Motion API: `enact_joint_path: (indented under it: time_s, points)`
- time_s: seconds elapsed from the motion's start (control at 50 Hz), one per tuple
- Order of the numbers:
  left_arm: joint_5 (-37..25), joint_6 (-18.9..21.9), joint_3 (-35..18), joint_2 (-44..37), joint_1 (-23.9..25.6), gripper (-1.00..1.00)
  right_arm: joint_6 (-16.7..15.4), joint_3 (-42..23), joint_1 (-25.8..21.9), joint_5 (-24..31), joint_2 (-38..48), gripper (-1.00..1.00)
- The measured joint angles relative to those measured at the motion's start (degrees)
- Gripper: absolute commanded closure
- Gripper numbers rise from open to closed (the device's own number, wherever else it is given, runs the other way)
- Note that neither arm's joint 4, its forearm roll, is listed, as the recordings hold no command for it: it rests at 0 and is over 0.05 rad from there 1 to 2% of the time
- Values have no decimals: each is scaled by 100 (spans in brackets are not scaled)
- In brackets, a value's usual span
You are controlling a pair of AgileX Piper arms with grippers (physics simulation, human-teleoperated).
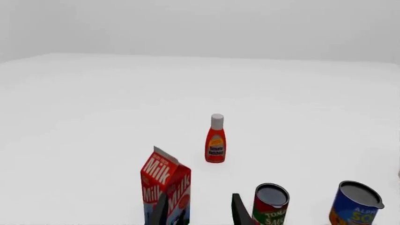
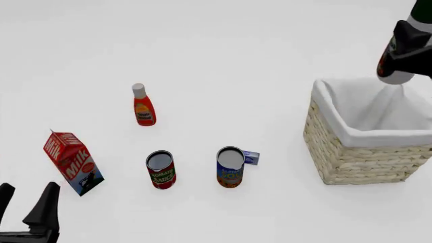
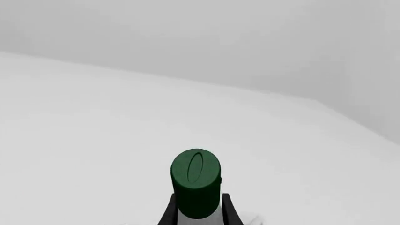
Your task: Pick the salad dressing and place it in the basket.
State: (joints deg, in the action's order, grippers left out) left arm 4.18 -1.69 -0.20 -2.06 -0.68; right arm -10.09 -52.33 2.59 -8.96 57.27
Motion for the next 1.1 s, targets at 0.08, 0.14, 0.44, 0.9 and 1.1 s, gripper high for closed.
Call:
enact_joint_path:
  time_s: [0.08,0.14,0.44,0.9,1.1]
  points:
    - [-62,-16,6,66,3,-100,4,-65,60,-95,245,100]
    - [-107,-41,9,101,11,-100,8,-120,95,-165,437,100]
    - [-243,-94,17,180,36,-100,-36,-318,256,-299,1161,100]
    - [-351,-206,19,199,42,-100,-59,-145,477,-403,1581,100]
    - [-390,-195,19,200,48,-100,-38,-101,564,-490,1714,100]
